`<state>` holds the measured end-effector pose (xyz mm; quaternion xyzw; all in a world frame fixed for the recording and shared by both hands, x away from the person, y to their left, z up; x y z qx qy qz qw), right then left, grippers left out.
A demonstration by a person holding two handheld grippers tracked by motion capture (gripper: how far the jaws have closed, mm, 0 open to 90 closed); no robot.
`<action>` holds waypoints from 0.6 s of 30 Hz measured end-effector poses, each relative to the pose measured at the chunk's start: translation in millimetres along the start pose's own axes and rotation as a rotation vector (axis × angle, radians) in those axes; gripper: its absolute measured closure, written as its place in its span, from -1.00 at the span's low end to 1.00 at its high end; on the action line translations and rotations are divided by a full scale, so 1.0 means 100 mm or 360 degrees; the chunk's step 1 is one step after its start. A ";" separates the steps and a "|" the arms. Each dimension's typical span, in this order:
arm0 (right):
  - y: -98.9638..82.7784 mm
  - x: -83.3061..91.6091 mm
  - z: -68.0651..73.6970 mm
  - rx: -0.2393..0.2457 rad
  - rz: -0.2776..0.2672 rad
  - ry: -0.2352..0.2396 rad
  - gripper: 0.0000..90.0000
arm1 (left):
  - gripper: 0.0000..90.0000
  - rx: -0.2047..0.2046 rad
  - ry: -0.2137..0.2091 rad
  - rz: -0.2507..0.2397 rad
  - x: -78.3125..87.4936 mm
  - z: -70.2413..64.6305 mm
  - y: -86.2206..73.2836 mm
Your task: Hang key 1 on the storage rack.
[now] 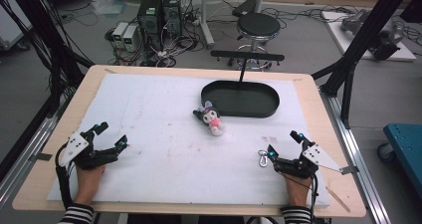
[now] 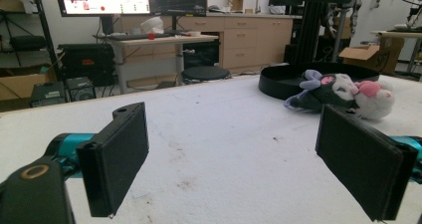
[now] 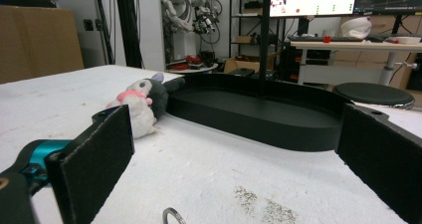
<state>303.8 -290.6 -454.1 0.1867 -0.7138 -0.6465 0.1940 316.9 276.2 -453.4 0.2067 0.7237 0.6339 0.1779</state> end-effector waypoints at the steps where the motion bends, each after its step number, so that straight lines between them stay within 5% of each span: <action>1: 0.00 0.00 0.00 -0.0001 -0.0002 0.0003 -0.97 | -0.70 -0.0005 0.0000 0.0004 0.00 0.00 0.00; 18: 0.00 0.01 0.00 -0.0014 -0.0007 0.0005 -0.97 | -0.70 0.0002 -0.0001 0.0000 0.00 0.00 0.00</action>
Point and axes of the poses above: each handheld gripper's, and its own axes: x roughly backward along the jaws, y roughly out of its top, z roughly to its left, the point moved 4 cm from there along -x, roughly forward along the jaws, and after that the axes turned 7 degrees about x, right-handed, at the moved point
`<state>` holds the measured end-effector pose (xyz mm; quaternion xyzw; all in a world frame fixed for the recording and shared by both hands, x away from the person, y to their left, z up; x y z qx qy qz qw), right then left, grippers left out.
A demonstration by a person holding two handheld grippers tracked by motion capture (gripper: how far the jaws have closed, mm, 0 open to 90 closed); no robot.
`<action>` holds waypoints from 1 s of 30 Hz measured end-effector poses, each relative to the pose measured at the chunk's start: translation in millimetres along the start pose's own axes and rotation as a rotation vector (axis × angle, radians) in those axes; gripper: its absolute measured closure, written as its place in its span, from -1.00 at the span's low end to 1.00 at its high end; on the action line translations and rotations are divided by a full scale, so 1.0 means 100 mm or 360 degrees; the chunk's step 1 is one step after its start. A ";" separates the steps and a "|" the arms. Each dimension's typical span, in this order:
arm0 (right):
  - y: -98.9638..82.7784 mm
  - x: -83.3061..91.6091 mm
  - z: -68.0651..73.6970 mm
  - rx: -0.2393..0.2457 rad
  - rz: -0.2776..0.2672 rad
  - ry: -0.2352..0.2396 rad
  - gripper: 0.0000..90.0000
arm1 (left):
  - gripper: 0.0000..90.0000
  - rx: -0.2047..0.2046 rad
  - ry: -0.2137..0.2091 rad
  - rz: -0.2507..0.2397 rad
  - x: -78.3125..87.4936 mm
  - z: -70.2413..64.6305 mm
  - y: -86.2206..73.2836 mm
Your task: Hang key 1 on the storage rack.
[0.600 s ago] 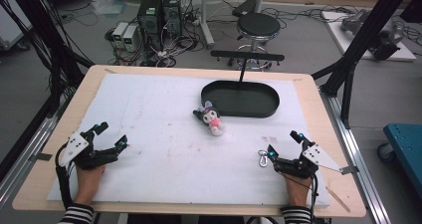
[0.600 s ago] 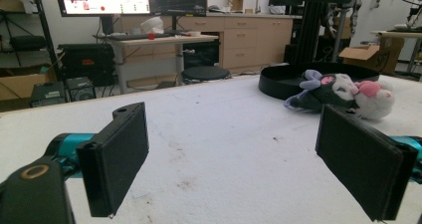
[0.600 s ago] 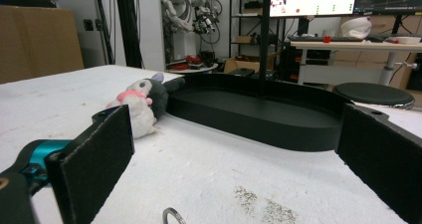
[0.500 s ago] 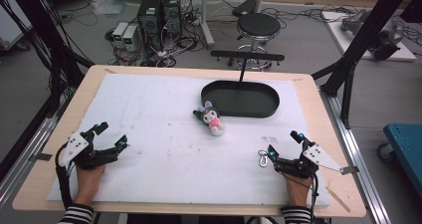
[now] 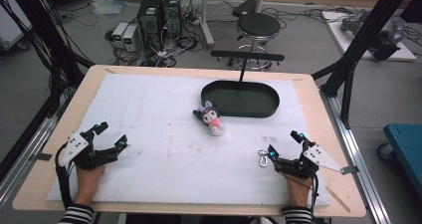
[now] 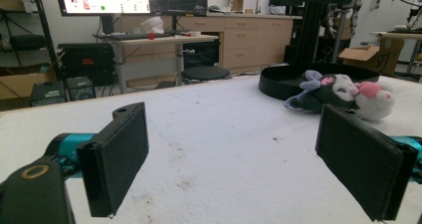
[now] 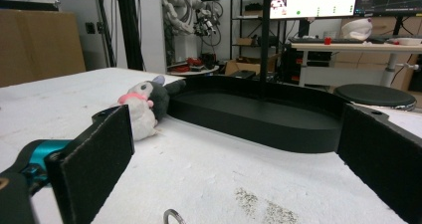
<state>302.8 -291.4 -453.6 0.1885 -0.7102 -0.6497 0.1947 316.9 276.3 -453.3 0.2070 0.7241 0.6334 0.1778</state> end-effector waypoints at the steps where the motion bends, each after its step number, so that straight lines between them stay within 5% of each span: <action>1: 0.00 0.00 0.00 -0.0008 -0.0007 0.0000 -0.97 | -0.70 0.0000 -0.0001 -0.0001 0.00 0.00 0.00; 7: 0.26 -0.04 -0.02 -0.0012 0.0069 0.0062 -0.97 | -0.70 0.0002 -0.0001 -0.0001 0.00 0.00 0.00; 18: 0.88 -0.36 0.05 0.0140 0.0338 0.0176 -0.97 | -0.70 0.0005 -0.0002 -0.0003 0.00 0.00 0.00; 30: 1.16 -0.71 0.13 0.0229 0.0546 0.0348 -0.97 | -0.70 0.0000 -0.0001 0.0000 0.00 0.00 0.00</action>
Point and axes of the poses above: each handheld gripper's, and its own axes: x roughly backward along the jaws, y roughly out of its top, z roughly to its left, the point moved 4 cm from there along -x, roughly forward along the jaws, and after that the axes turned 7 degrees about x, right-handed, at the moved point
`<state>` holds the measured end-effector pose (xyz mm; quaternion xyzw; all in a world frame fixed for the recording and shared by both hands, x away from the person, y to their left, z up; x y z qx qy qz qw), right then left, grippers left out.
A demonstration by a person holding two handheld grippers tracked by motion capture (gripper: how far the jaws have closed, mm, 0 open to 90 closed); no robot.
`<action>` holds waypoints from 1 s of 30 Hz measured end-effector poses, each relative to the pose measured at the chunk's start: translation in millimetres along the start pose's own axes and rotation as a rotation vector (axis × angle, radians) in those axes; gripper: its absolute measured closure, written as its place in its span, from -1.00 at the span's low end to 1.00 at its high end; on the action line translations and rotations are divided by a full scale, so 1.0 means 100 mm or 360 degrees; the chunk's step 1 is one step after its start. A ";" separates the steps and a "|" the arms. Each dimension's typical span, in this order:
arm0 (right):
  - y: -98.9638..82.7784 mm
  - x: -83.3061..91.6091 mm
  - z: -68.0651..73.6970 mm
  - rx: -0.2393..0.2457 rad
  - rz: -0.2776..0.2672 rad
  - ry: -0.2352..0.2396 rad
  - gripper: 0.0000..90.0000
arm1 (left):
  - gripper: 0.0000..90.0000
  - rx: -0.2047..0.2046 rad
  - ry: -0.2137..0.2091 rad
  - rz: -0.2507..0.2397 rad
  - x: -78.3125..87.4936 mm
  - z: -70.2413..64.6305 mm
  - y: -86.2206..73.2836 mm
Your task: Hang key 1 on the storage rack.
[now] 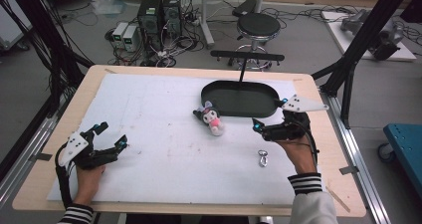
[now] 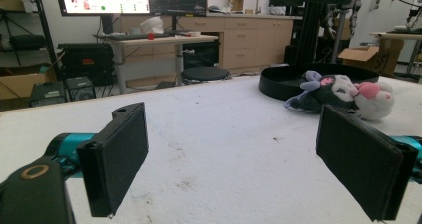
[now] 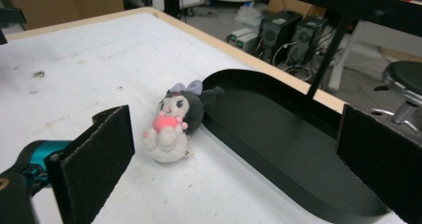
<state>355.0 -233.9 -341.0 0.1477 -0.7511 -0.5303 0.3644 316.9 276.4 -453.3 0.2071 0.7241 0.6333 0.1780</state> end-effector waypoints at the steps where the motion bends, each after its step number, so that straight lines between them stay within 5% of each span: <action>1: 0.02 -0.03 -0.01 0.0005 0.0013 0.0007 -0.97 | -0.70 0.0001 -0.0001 0.0000 0.00 0.00 0.00; 13: 0.20 -0.38 -0.02 0.0043 0.0218 0.0111 -0.97 | -0.70 -0.0002 -0.0001 0.0001 0.00 0.00 0.00; 30: 0.30 -0.99 0.27 0.0069 0.0514 0.0239 -0.97 | -0.70 0.0001 0.0000 0.0000 0.00 0.00 0.00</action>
Point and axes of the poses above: each handheld gripper's, and its own axes: x roughly backward along the jaws, y roughly out of its top, z roughly to its left, the point moved 4 cm from there along -x, roughly forward along the jaws, and after that the axes turned 7 degrees about x, right-handed, at the moved point
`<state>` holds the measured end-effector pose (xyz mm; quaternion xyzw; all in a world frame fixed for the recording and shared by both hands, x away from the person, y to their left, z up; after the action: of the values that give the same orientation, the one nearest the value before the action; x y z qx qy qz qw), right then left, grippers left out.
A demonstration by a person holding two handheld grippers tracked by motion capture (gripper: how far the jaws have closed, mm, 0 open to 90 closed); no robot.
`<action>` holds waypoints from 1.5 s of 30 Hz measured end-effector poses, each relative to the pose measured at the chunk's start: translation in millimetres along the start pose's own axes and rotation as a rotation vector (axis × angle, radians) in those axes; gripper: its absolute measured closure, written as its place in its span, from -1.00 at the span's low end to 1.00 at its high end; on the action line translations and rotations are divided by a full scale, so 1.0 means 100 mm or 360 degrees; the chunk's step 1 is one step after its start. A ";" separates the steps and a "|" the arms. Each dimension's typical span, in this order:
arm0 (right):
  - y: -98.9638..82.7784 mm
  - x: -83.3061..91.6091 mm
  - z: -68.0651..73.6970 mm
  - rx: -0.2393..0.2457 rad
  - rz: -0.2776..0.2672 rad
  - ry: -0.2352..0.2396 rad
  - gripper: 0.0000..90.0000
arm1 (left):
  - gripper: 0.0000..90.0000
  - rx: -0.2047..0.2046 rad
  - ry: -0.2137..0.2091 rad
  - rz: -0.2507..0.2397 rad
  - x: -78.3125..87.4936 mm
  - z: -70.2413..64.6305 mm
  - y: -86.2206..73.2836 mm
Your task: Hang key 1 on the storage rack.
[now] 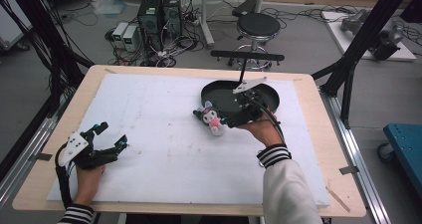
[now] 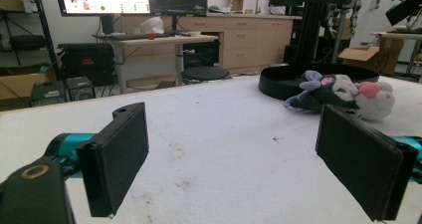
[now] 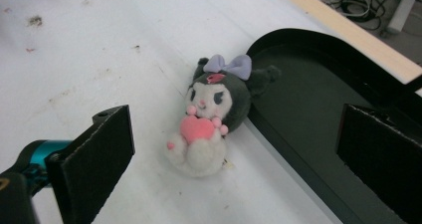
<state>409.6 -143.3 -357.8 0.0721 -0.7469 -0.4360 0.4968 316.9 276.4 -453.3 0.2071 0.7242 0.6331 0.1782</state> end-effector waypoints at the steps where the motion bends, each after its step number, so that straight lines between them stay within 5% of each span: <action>1: 0.00 0.00 0.00 0.0000 0.0000 0.0000 -0.97 | -0.70 0.0001 0.0000 -0.0001 0.00 0.00 0.00; 8: 0.06 -0.21 0.03 -0.0026 0.0080 0.0020 -0.97 | -0.70 0.0006 0.0000 0.0002 0.00 0.01 0.00; 16: 0.04 -0.44 0.09 -0.0011 0.0265 0.0002 -0.97 | -0.70 0.0008 0.0000 0.0001 0.00 0.01 0.00; 34: -0.04 -0.69 0.15 -0.0008 0.0520 0.0066 -0.87 | -0.69 0.0005 0.0001 0.0001 0.00 0.01 0.00; 37: -0.05 -0.72 0.18 0.0009 0.0571 0.0072 -0.67 | -0.70 0.0007 0.0000 0.0001 0.00 0.01 0.00; 45: -0.05 -0.80 0.23 -0.0006 0.0641 0.0046 -0.58 | -0.70 0.0007 0.0000 0.0001 0.00 0.01 0.00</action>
<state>429.0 -89.6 -418.3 -0.0734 -0.7382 -0.3283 0.5848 317.1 277.0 -453.4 0.2077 0.7255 0.6316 0.1776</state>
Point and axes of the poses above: each handheld gripper's, and its own axes: x roughly backward along the jaws, y roughly out of its top, z roughly to its left, the point moved 4 cm from there along -x, roughly forward along the jaws, and after that the axes turned 7 degrees about x, right-handed, at the moved point
